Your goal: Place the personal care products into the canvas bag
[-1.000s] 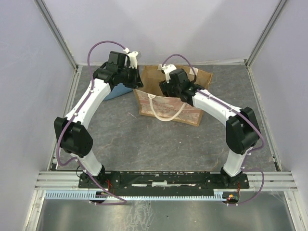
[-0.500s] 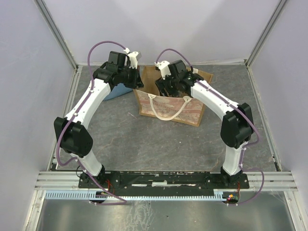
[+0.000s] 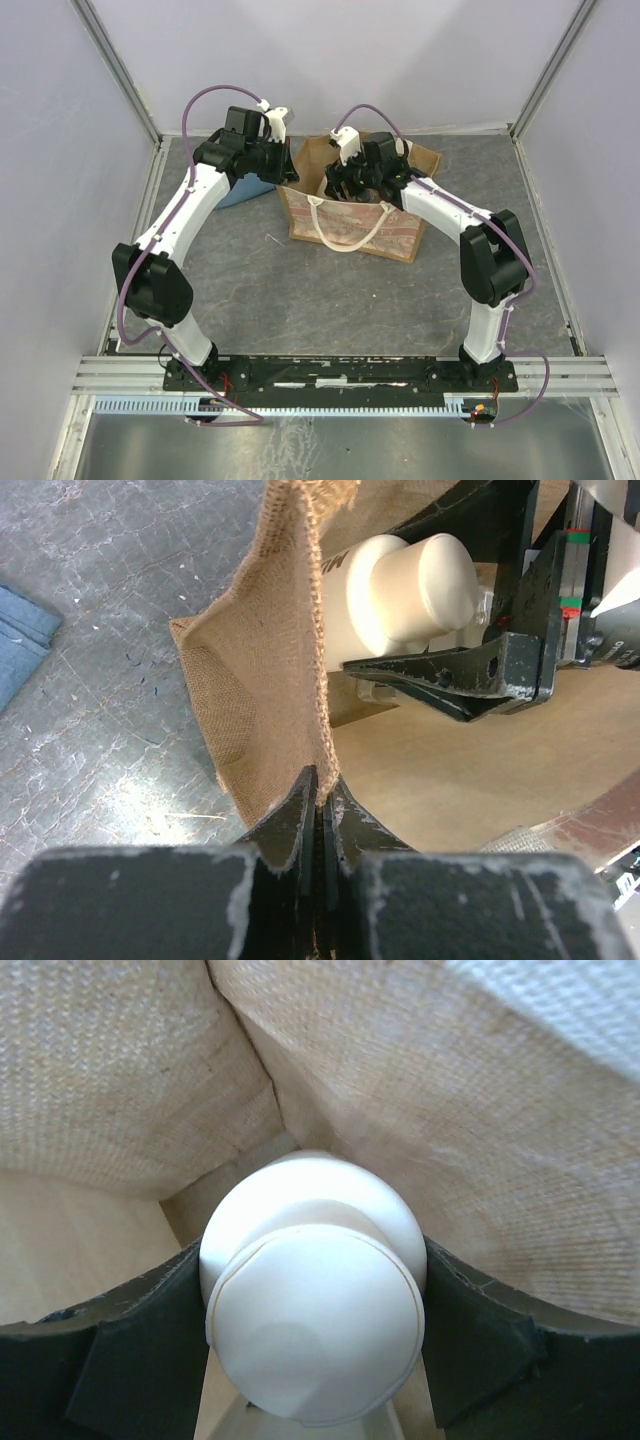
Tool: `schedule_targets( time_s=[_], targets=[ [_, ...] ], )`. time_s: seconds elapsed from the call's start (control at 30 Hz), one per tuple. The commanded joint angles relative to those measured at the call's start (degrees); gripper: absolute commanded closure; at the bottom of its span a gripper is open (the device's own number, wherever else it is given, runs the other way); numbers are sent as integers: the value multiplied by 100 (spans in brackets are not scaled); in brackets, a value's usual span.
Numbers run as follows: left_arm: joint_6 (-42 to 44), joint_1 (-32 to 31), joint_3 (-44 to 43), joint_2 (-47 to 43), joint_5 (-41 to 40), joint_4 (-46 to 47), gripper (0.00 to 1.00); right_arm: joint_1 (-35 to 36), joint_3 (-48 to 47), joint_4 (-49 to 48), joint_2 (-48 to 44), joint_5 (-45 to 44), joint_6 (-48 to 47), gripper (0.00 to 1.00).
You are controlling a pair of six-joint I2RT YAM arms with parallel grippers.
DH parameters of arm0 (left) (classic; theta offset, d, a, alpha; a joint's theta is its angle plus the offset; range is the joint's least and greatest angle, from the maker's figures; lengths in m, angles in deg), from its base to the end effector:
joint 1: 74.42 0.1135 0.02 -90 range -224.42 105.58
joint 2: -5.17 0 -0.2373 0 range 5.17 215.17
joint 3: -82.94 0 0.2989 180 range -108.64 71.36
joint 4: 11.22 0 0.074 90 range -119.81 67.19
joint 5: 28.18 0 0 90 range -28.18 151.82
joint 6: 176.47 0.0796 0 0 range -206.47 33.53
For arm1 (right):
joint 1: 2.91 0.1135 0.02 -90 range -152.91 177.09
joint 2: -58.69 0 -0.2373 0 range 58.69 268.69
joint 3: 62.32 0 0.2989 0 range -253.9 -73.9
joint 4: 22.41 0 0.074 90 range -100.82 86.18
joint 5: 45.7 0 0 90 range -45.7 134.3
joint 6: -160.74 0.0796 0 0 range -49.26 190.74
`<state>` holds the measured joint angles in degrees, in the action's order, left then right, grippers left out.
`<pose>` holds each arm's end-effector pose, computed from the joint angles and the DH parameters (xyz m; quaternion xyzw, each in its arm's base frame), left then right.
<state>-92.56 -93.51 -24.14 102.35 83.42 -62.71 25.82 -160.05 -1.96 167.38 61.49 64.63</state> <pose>0.4202 -0.1764 0.3021 0.1778 0.8815 -0.2546 0.3558 0.4425 0.2694 0.2033 -0.3279 0.8009 0.2227 0.4489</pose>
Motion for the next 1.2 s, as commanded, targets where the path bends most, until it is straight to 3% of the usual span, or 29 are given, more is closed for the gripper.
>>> schedule_targets(
  time_s=[0.0,0.57,1.17],
  targets=[
    [47,46,-231,-113,203,219,97,1,271,-1748,-67,49,223,100],
    [-41,44,-394,76,243,215,97,-2,578,-2129,33,-11,59,100],
    [-9,45,-539,193,362,158,97,-254,333,-2433,-83,-1354,-889,100]
  ],
)
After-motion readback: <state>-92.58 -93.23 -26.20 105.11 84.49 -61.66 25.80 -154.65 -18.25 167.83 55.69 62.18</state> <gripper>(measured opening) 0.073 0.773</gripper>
